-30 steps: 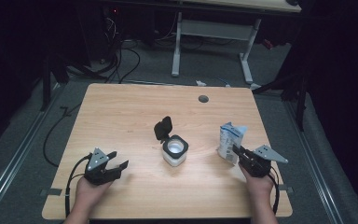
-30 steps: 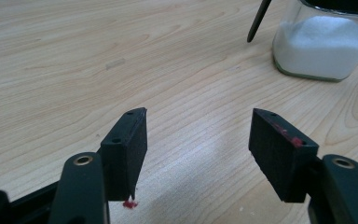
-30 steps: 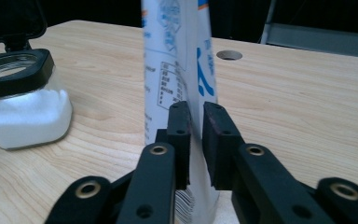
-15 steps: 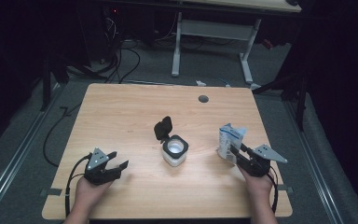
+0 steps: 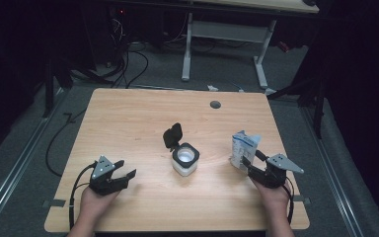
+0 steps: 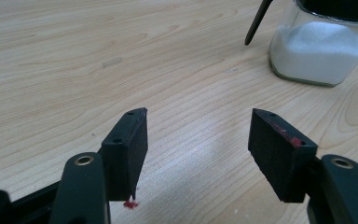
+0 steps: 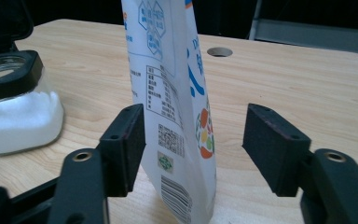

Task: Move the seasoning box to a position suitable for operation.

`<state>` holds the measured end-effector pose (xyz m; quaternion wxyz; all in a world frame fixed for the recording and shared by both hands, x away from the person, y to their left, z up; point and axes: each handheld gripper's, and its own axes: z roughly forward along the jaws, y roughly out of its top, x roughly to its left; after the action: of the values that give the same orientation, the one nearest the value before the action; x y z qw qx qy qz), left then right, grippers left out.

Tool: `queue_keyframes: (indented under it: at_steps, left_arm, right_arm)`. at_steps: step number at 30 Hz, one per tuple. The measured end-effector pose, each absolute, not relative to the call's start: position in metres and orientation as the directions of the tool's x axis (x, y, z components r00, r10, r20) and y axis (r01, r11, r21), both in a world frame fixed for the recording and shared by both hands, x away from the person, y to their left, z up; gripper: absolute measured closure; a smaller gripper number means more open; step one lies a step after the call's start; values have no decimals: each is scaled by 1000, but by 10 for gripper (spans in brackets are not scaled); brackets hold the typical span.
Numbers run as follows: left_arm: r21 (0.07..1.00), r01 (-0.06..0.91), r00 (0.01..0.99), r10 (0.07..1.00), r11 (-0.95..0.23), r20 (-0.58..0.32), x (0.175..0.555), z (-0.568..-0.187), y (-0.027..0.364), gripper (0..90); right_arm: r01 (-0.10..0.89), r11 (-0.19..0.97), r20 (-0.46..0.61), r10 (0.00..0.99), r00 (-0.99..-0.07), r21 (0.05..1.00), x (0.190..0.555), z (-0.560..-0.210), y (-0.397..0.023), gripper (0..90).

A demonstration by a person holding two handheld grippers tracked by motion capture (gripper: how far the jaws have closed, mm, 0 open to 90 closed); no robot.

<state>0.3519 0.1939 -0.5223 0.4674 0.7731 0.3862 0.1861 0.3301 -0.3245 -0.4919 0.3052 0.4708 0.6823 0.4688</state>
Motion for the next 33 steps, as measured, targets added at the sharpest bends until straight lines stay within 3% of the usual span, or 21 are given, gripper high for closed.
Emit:
queue_keyframes:
  at_steps: [7,18,33]
  left_arm:
    - [854,436,643,762,-283,-76,352,-523,190,378]
    - [853,436,636,769,-287,-66,353,-523,184,375]
    - [844,447,649,756,-295,-80,355,-524,178,400]
  right_arm:
    - [384,114,37,930,-365,916,322,-492,-327,352]
    - [408,172,-14,932,-361,896,301,-499,-323,427]
    - [395,226,-48,910,-413,890,291,-502,-306,462]
